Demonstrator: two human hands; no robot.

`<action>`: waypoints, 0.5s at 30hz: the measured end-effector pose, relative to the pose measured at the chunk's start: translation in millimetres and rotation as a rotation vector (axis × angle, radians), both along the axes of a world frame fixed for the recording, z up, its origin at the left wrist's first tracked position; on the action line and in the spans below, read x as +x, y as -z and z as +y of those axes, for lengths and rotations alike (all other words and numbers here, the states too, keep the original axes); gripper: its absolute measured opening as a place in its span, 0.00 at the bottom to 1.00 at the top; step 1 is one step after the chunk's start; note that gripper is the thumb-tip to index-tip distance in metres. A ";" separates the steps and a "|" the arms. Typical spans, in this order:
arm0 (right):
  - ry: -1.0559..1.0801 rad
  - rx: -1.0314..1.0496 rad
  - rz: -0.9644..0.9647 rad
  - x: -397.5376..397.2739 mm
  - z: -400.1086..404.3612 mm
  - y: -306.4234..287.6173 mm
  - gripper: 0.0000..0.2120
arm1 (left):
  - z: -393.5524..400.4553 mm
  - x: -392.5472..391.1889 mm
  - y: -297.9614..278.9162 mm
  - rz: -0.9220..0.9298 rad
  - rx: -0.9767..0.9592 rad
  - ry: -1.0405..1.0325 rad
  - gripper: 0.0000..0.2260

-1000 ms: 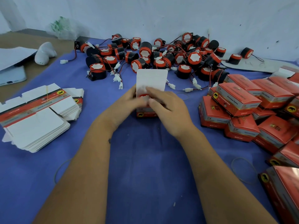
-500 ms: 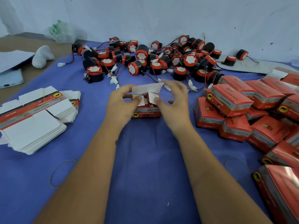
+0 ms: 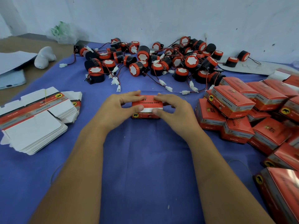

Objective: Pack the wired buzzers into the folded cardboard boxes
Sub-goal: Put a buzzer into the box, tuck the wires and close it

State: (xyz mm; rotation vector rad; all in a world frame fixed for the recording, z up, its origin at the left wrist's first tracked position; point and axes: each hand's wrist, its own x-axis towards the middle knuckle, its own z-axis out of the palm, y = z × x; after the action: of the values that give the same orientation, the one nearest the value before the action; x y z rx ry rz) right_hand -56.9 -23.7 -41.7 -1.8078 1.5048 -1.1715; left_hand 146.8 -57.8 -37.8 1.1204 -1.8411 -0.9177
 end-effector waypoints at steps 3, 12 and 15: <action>0.035 -0.088 0.067 4.3 -1.8 2.0 0.16 | 0.3 -4.1 0.2 0.088 0.011 -0.003 0.11; 0.164 -0.096 -0.083 12.7 -3.8 -0.9 0.11 | 4.3 -20.5 0.5 0.208 -0.055 -0.098 0.09; 0.173 -0.110 -0.043 12.3 -0.7 -0.5 0.10 | 3.0 -17.7 2.9 0.198 -0.031 -0.072 0.10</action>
State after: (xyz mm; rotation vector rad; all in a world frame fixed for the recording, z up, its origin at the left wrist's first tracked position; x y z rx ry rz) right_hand -44.6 -24.4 -41.2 -1.7374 1.6275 -1.3915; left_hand 129.1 -54.8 -40.7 1.0321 -1.6392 -0.9211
